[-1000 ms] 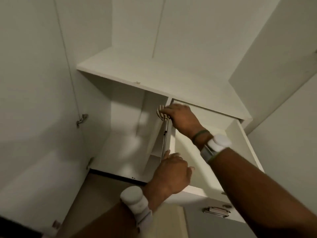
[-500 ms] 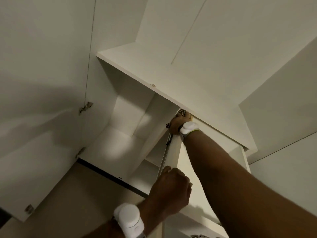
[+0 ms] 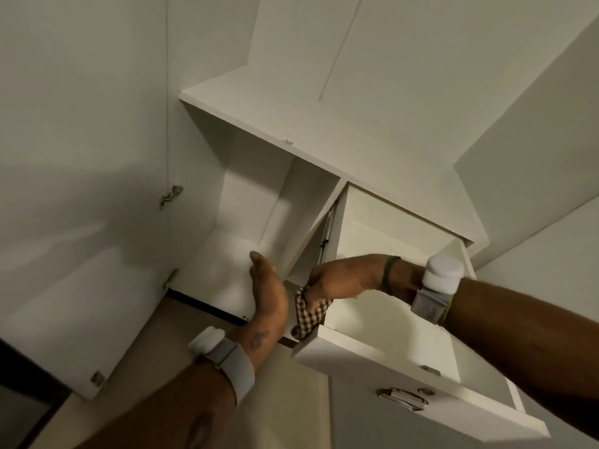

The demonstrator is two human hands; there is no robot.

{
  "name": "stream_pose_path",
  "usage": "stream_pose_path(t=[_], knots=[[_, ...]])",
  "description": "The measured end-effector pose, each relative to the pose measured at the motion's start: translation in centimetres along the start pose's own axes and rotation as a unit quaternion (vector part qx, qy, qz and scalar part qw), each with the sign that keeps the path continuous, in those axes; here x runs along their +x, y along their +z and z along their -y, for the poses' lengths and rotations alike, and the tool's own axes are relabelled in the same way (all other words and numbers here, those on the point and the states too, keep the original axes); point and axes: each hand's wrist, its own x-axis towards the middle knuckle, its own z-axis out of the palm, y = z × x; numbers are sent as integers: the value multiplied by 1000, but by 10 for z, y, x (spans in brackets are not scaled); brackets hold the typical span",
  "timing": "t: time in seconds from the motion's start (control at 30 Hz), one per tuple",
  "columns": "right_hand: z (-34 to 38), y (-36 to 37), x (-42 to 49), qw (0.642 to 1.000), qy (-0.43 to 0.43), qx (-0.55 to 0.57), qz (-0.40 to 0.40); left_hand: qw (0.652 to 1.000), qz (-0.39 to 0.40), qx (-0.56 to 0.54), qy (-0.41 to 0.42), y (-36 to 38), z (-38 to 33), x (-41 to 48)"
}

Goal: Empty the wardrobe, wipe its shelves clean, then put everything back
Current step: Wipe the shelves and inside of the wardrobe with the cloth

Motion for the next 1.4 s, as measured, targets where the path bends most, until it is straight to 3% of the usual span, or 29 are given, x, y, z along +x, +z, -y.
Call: stream_pose_path(t=[0.13,0.23,0.3,0.37,0.5,0.57,0.63,0.67,0.7,0.8,0.83,0.87,0.9,1.03,1.23,1.33,1.4], knots=[[-7,11,-32,969,-64,192,-139,997,40,69,0,10,-7,2],[-39,43,-66,884,-78,346,-306,978,82,174,81,27,-14,-18],[-67,75,-90,813,-42,367,-450,947,121,242,174,33,-17,-38],[-103,117,-106,737,19,350,-578,890,172,331,264,38,-13,-57],[-149,198,-125,585,101,338,-730,705,288,512,397,46,15,-86],[-162,222,-138,501,92,397,-764,646,310,565,409,48,32,-97],[-171,233,-155,419,14,560,-715,598,309,605,426,51,49,-102],[-174,236,-163,419,-22,617,-666,562,310,627,441,50,56,-105],[-180,238,-170,463,-51,630,-622,520,310,649,460,51,60,-108],[-199,243,-173,724,-88,480,-487,441,333,668,498,49,61,-103],[-207,247,-168,791,-85,395,-460,421,339,670,509,49,61,-97],[-215,253,-161,830,-73,310,-457,403,342,676,513,50,61,-91],[-222,258,-153,847,-57,231,-475,396,341,685,509,51,62,-86],[-232,268,-114,817,11,63,-573,390,311,687,528,66,67,-69],[-253,241,-72,790,62,28,-609,392,250,696,547,87,69,-37],[-270,212,-52,777,54,39,-626,356,170,741,543,113,73,-19],[-276,194,-40,767,55,49,-638,374,123,766,508,127,76,-10]])
